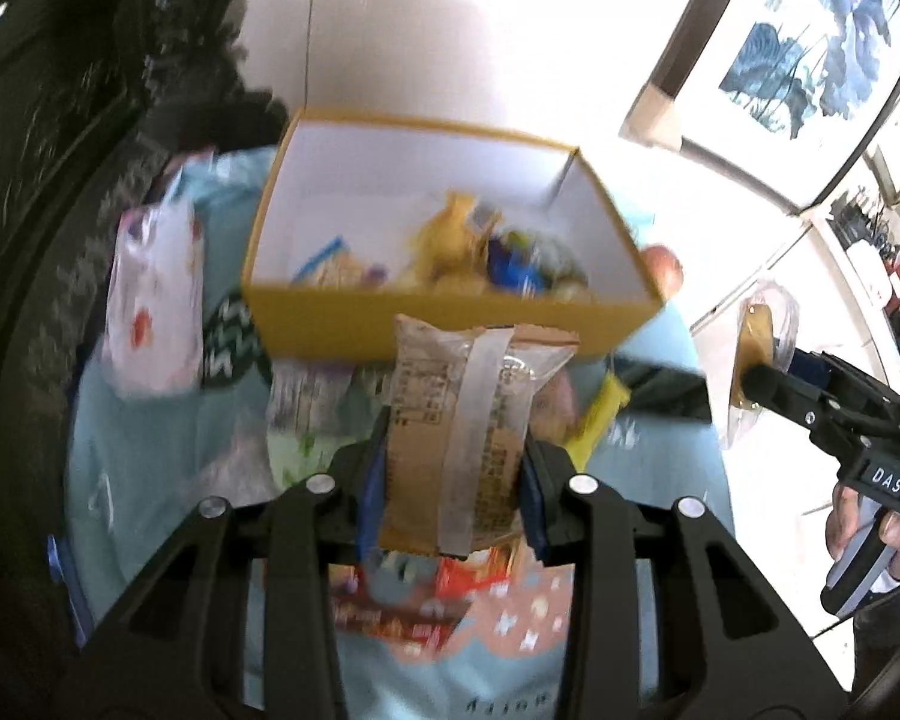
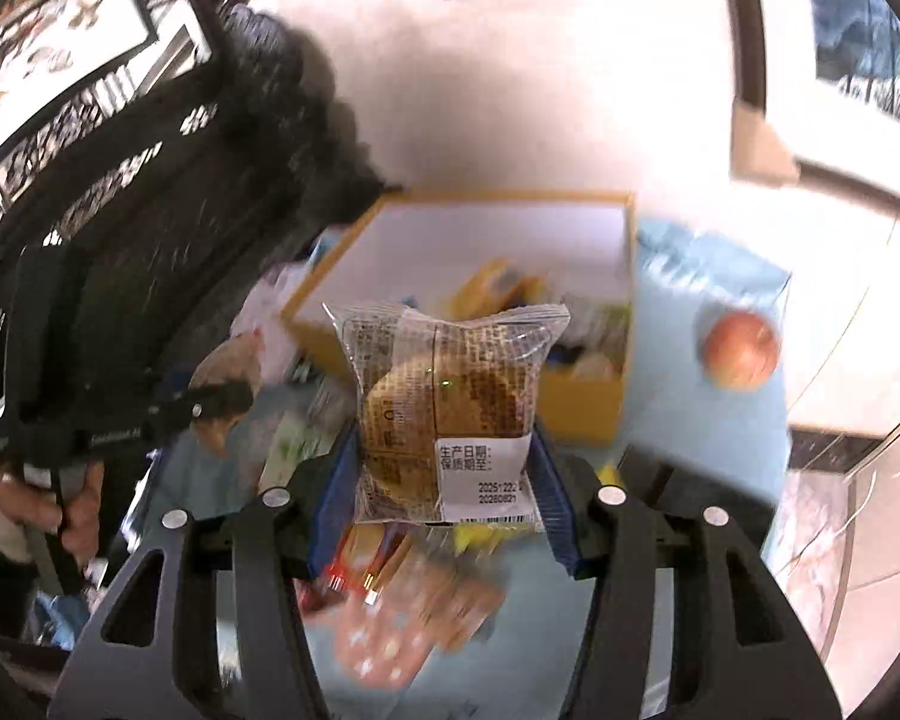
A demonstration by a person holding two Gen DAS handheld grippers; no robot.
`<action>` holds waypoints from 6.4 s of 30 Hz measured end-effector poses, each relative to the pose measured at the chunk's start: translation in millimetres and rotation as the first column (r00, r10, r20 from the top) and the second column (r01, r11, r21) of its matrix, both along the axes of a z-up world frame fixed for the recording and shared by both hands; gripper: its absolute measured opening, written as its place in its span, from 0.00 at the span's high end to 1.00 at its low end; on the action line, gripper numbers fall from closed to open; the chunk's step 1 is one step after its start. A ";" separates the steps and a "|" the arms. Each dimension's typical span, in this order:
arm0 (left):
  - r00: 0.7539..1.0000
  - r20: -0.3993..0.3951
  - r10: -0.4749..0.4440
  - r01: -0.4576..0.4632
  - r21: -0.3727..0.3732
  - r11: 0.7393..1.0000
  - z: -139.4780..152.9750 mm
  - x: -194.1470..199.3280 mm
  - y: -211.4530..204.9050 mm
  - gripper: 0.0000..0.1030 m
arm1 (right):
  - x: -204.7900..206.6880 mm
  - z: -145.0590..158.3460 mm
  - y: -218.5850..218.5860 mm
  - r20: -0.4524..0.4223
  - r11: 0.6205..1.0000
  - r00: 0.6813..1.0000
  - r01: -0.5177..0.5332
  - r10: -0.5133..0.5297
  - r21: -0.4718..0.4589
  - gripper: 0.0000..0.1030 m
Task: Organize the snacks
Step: 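Carry both bags over the yellow box and open both grippers, then move both open grippers back over the snack pile, then grasp a brown chocolate bar with the left gripper while the right grasps a paper pastry bag, then carry both snacks over the yellow box and open both grippers, then move both open grippers back over the snack pile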
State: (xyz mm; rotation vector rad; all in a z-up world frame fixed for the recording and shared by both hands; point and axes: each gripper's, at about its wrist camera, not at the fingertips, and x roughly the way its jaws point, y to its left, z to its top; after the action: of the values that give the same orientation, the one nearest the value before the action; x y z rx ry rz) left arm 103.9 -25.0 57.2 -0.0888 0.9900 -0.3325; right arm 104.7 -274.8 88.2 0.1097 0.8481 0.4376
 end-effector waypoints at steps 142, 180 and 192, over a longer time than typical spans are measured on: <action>0.975 -0.029 0.221 -0.222 -0.044 0.974 1.9 41.8 -1.3 0.77 | 41.2 -4.7 -16.8 0.058 0.998 0.996 0.068 -0.067 -0.003 0.63; 0.960 -0.053 0.275 -0.266 0.134 0.954 -40.9 33.4 13.9 0.06 | 22.0 -63.2 -1.0 -0.096 0.987 0.988 0.106 -0.118 -0.121 0.36; 0.907 -0.197 0.372 -0.332 0.209 0.920 -94.2 2.5 77.5 0.06 | -18.2 -96.6 -0.2 -0.238 0.989 0.964 0.088 -0.115 -0.119 0.36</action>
State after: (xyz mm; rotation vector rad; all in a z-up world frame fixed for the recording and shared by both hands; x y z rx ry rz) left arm 106.4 52.5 -36.9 -0.1518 1.2078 0.1018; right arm 86.5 -274.9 -8.4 0.1089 1.1019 0.2839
